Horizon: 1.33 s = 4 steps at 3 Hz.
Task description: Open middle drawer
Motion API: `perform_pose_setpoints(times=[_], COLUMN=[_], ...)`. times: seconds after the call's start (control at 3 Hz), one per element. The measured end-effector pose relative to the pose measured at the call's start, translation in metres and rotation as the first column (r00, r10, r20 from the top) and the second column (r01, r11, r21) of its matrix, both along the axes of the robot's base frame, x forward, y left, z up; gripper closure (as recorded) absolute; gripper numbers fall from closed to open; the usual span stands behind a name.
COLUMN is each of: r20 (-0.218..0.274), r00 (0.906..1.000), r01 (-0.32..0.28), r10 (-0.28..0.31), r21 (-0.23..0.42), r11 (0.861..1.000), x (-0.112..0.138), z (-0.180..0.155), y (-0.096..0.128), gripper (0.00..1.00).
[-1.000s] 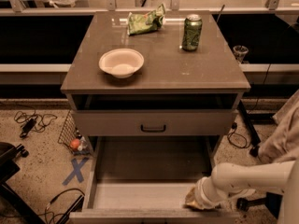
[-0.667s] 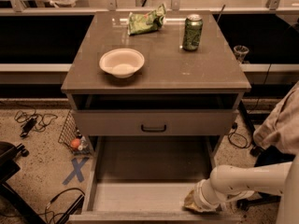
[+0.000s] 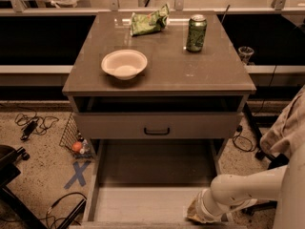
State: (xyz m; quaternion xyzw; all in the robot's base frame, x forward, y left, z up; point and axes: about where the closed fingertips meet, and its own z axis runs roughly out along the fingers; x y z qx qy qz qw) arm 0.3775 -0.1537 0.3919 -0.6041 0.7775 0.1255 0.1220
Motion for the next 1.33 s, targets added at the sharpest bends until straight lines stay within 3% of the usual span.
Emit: perform_pose_setpoints(times=[0.33,1.33], r20=[-0.026,-0.029], r00=[0.9992,0.9990], r01=[-0.032,-0.034], r10=[0.032,0.033], r21=[-0.026,-0.026], r11=[0.999,0.999], x=[-0.0184,-0.0190], z=[0.0038,0.0030], y=[0.0072,0.0078], gripper=[0.74,0.04])
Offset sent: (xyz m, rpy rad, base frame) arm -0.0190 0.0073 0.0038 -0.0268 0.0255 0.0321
